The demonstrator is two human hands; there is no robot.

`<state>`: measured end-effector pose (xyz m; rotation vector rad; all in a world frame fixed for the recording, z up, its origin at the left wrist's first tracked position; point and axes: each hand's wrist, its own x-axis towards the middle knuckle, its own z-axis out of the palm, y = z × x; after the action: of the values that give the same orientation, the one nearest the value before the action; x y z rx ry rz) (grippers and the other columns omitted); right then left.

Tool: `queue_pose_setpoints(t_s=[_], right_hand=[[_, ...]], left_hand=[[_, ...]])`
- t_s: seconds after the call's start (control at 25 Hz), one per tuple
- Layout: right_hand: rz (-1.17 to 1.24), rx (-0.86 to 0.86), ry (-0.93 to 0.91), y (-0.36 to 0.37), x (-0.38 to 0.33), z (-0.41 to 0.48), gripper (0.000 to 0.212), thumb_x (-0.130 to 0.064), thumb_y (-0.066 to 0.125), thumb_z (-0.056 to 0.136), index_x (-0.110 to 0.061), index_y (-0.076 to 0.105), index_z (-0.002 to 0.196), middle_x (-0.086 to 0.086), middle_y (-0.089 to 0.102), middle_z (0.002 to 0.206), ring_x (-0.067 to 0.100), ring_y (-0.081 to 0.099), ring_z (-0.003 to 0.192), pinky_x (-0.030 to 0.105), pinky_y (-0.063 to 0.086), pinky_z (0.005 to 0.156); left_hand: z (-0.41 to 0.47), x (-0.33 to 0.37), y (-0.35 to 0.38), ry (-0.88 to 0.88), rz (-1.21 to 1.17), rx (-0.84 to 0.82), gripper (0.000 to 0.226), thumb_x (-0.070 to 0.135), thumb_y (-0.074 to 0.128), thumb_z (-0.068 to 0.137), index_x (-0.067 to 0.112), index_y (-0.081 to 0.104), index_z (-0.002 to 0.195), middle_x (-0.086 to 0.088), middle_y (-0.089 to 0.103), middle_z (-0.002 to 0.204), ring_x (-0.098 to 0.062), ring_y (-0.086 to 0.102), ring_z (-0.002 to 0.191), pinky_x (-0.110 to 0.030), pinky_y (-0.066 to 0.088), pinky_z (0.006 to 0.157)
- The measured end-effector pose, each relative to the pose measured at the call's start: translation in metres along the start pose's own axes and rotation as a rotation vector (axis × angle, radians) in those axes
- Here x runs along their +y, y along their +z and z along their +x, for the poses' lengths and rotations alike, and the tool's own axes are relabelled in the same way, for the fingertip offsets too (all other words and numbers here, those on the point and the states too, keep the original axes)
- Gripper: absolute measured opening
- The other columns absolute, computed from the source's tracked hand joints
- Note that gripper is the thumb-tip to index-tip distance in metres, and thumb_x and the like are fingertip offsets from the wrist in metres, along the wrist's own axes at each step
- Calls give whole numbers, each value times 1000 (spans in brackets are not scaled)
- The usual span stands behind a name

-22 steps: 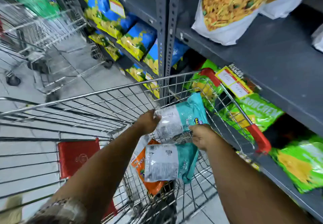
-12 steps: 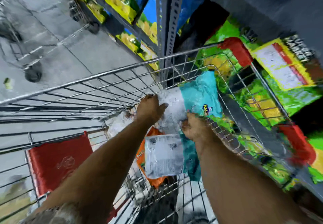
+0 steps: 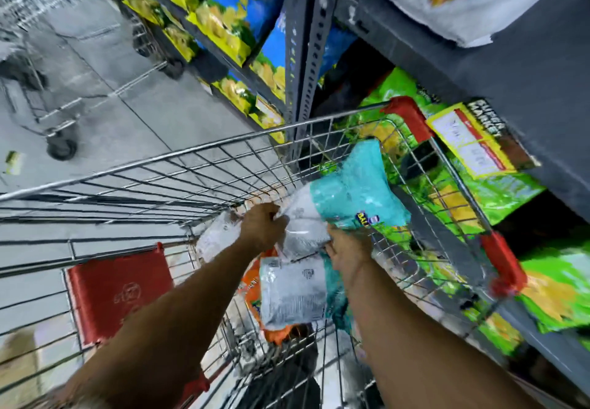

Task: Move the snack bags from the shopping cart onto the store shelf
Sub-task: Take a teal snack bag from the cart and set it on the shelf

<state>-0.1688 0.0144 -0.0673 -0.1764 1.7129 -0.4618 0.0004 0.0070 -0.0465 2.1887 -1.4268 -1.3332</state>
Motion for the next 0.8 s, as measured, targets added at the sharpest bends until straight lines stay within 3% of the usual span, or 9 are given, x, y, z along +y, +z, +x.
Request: queue_pose_setpoints(t_s=[0.12,0.16,0.24,0.28,0.44,0.52,0.6,0.72,0.8], right_hand=[[-70,17,-122,-8,-1,-36,6,-16,62,83,-13,59,87,0,61,70,15,58,61,25,52,61],[-108,52,-187,-9,-2,-46,11,-18,66,80,-10,64,87,4,63,74,20,60,64,29,53,66],[-210,153,-358,-15,-6,-70,27,-23,74,69,-3,70,87,11,72,82,25,68,74,38,58,70],[-230,173,-432,-20,-8,-86,28,-24,77,66,-4,71,86,11,74,82,25,69,75,38,57,68],[-339,100,-657,-55,-14,-149,21,-27,76,70,-15,60,63,-1,65,63,18,61,60,24,41,53],[-287,58,-773,-84,-16,-182,17,-26,77,70,-16,64,67,3,71,70,15,64,62,25,46,58],[-233,3,-858,-117,-19,-212,15,-21,76,72,-11,69,80,2,72,74,7,62,60,21,46,57],[-172,45,-1009,-176,-23,-247,17,-26,77,69,-14,69,78,-2,72,71,1,61,57,27,50,59],[-81,108,-1075,-229,-22,-267,17,-31,77,66,-19,68,74,0,75,76,12,69,66,38,57,66]], left_hand=[[-31,-3,-6,-135,-266,83,28,22,69,80,3,67,101,-15,69,94,-26,68,84,-36,58,79],[-40,-2,-8,-158,-350,83,26,21,71,77,6,68,98,-14,69,90,-22,69,75,-29,59,69],[-66,2,-12,-101,-463,73,9,18,70,72,10,65,70,-11,63,67,-8,58,47,-18,47,45],[-80,4,-13,-90,-507,75,14,12,69,72,10,61,61,-10,58,60,-9,53,44,-19,43,45],[-136,14,-17,-113,-672,35,20,0,65,79,-12,55,90,-19,56,77,-26,53,67,-32,46,57],[-170,36,-14,-64,-720,13,14,2,65,79,-8,57,83,-18,56,71,-24,54,63,-36,46,63],[-203,64,-9,8,-768,-8,15,-1,64,79,3,57,66,-9,59,57,-19,55,51,-30,45,60],[-242,110,11,176,-797,-48,17,7,68,72,-1,55,81,-21,53,72,-21,51,58,-27,41,55],[-264,148,38,282,-803,-54,12,4,66,77,3,54,75,-19,56,67,-21,54,56,-28,45,55]])
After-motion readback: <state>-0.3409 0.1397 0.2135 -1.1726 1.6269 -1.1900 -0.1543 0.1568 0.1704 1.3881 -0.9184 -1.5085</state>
